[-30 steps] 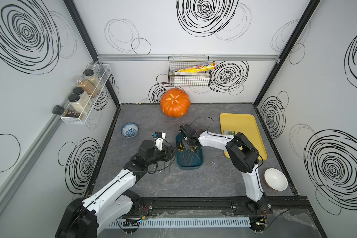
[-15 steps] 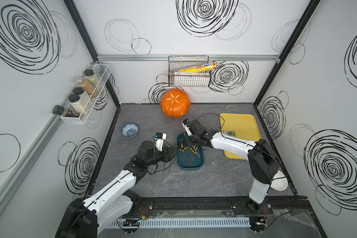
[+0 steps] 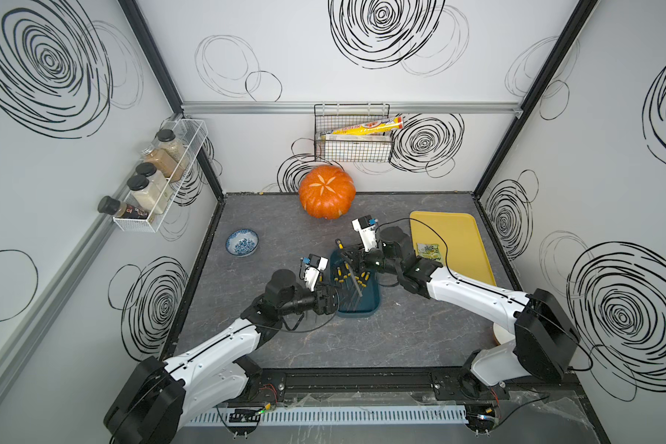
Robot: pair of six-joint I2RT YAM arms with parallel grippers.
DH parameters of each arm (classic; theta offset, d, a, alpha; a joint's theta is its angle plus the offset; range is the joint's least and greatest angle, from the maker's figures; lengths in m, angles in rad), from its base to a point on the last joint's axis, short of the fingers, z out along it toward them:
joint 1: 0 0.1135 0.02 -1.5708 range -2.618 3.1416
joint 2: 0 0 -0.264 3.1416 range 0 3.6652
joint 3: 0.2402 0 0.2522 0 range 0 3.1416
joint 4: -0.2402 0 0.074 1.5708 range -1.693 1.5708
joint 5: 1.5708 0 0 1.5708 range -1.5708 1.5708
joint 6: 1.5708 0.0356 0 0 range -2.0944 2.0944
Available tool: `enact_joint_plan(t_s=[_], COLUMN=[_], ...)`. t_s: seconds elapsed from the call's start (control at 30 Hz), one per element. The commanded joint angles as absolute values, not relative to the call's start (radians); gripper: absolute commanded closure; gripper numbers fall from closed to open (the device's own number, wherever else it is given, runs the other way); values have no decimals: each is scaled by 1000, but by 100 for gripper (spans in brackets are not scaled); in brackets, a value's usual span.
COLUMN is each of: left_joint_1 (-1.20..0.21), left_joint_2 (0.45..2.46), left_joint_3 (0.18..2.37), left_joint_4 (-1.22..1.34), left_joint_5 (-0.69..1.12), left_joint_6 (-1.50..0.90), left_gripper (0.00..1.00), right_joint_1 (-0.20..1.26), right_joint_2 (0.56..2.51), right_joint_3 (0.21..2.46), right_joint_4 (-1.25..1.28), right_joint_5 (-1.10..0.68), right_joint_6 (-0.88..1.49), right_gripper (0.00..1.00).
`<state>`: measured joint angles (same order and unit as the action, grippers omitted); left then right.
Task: Take the file tool out of the storage box
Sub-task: Pick up the file tool from the storage box.
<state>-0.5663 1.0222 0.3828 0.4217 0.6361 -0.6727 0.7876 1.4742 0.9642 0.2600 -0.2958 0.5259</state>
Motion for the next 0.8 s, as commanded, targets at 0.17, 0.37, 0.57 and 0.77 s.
enact_joint_plan(t_s=[0.17, 0.37, 0.57, 0.77], left_joint_1=[-595, -603, -622, -644], left_joint_2=[1061, 1095, 1094, 1089], left_joint_3=[432, 441, 438, 436], left_joint_4=[437, 446, 471, 479], left_joint_5=[591, 606, 617, 609], left_joint_6=[-623, -623, -623, -625], left_gripper=[32, 39, 36, 49], right_joint_1=[792, 798, 810, 817], right_joint_2=[1421, 1384, 1414, 1419], right_joint_3=[863, 775, 743, 743], right_joint_4=[519, 644, 737, 721], right_joint_5=[-450, -469, -492, -461], right_joint_6=[708, 766, 787, 756], right_gripper=[100, 100, 100, 100])
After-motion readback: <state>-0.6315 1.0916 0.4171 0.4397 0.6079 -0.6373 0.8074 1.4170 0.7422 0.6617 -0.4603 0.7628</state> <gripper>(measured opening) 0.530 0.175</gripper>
